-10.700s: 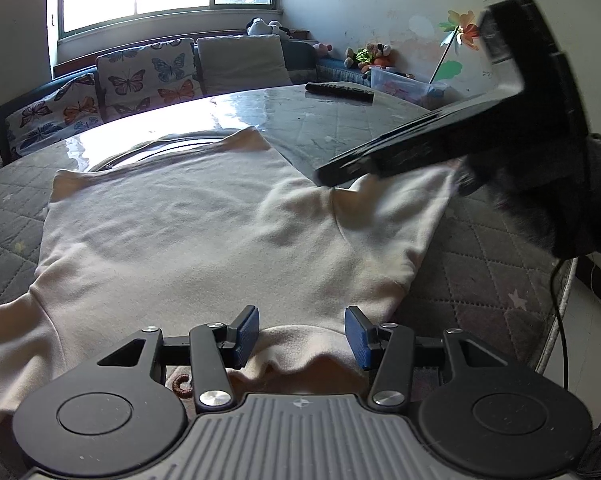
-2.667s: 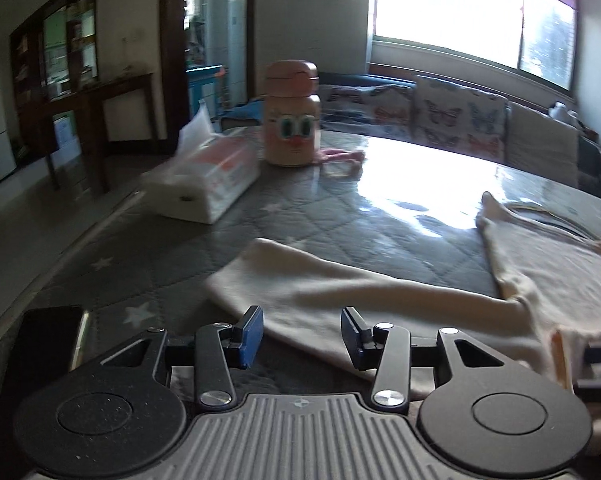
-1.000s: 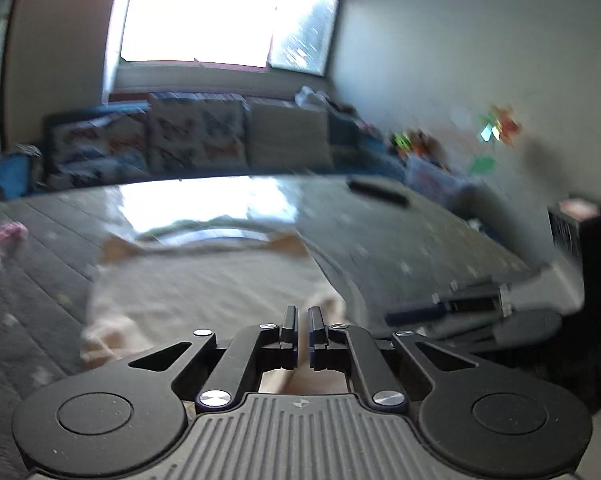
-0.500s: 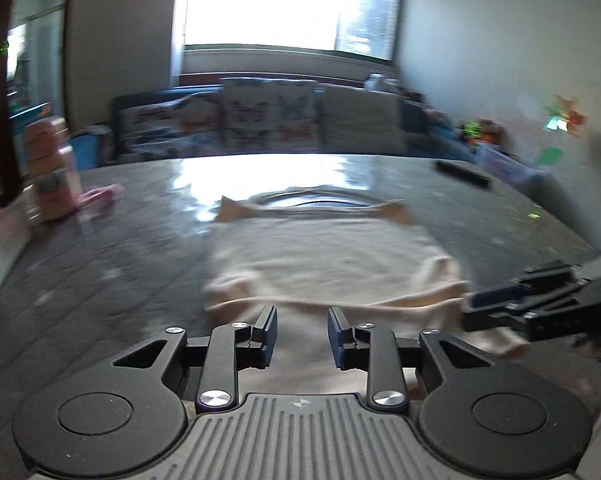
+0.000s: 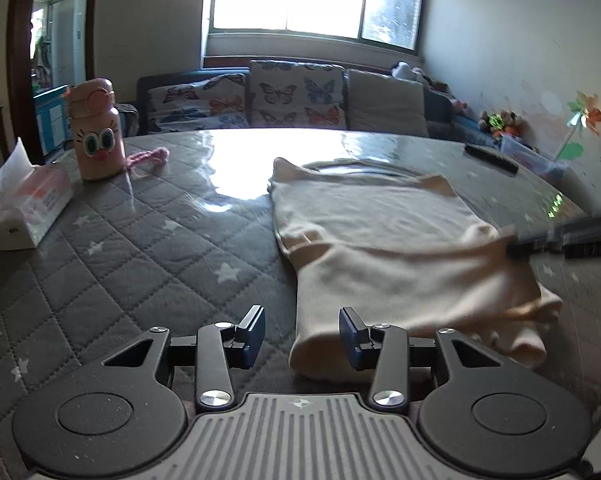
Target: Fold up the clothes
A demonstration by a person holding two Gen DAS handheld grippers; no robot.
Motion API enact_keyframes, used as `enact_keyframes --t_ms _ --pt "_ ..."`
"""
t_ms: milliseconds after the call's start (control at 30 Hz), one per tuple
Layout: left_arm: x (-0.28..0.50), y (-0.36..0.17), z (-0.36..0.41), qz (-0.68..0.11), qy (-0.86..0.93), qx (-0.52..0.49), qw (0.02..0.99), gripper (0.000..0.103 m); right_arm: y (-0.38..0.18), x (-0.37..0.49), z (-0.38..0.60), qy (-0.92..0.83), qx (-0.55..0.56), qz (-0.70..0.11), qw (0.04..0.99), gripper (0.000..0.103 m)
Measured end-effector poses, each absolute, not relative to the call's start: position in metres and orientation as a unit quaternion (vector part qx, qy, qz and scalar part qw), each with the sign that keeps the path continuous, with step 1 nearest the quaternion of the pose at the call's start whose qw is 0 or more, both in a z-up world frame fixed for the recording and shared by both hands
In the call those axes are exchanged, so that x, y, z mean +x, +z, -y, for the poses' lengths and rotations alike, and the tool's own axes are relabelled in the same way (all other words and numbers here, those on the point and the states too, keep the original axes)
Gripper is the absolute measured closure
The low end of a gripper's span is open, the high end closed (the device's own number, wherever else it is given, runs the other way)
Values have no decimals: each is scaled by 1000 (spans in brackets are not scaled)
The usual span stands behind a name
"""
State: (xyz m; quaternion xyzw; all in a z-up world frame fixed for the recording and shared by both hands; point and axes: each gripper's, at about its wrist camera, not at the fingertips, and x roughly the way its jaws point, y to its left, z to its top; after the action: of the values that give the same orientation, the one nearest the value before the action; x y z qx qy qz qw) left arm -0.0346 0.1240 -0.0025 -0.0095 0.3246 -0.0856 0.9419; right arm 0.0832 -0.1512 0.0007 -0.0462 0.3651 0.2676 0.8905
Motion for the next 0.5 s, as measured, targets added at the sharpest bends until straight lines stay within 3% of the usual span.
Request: enact_keyframes --t_ms 133,300,400,500 --pt "-37 -9 -120 -330 -93 7 939 59 14 82 155 256 -52 -353 899 98" --pt "-36 -14 -119 -339 -92 23 936 60 -9 97 159 234 -46 -384 892 93" --pt "-38 -13 -121 -341 -86 36 936 68 -13 95 161 233 -50 -388 890 92" --pt "-39 -10 -124 -336 -82 39 938 69 -4 88 162 242 -57 -370 895 90"
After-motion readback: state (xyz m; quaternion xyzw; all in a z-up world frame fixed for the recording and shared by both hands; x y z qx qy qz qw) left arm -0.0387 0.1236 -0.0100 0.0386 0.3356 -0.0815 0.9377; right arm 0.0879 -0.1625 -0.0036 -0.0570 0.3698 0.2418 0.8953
